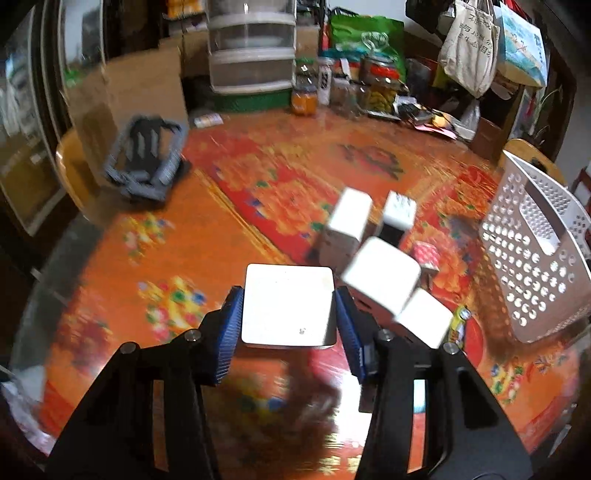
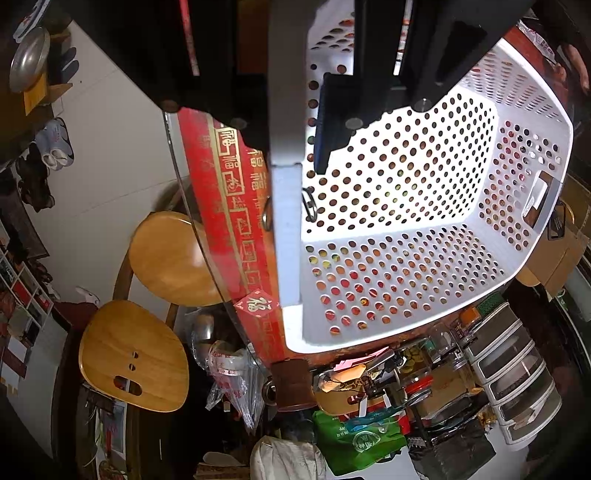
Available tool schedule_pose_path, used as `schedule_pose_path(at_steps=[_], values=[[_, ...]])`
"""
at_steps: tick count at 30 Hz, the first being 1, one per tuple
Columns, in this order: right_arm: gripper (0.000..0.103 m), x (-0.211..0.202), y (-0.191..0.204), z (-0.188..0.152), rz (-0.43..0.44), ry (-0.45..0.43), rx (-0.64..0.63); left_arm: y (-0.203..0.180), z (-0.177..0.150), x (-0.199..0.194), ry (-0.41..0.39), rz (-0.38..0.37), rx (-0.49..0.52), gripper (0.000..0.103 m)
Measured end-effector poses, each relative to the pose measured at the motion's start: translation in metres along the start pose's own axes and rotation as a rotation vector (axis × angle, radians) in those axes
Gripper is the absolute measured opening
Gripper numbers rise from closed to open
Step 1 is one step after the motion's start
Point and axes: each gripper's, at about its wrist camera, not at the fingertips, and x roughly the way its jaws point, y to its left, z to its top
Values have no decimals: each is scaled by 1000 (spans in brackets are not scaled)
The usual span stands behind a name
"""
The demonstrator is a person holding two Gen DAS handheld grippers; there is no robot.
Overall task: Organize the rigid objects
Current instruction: 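Grasp the flat white square charger with the left tool, then carry the white square charger into the basket and open the left tool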
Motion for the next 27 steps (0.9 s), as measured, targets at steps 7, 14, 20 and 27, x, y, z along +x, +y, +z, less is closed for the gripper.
schedule_pose_path(at_steps=[7, 14, 20, 27], values=[[17, 0, 0, 0, -8, -2, -8, -3, 23, -19, -33, 69, 39, 46], [17, 0, 0, 1, -19, 0, -21, -36, 40, -38, -70, 102, 105, 46], [17, 0, 1, 1, -21, 1, -23, -72, 56, -57, -98, 86, 154, 46], [17, 0, 1, 1, -22, 2, -23, -128, 78, -75, -112, 78, 233, 47]])
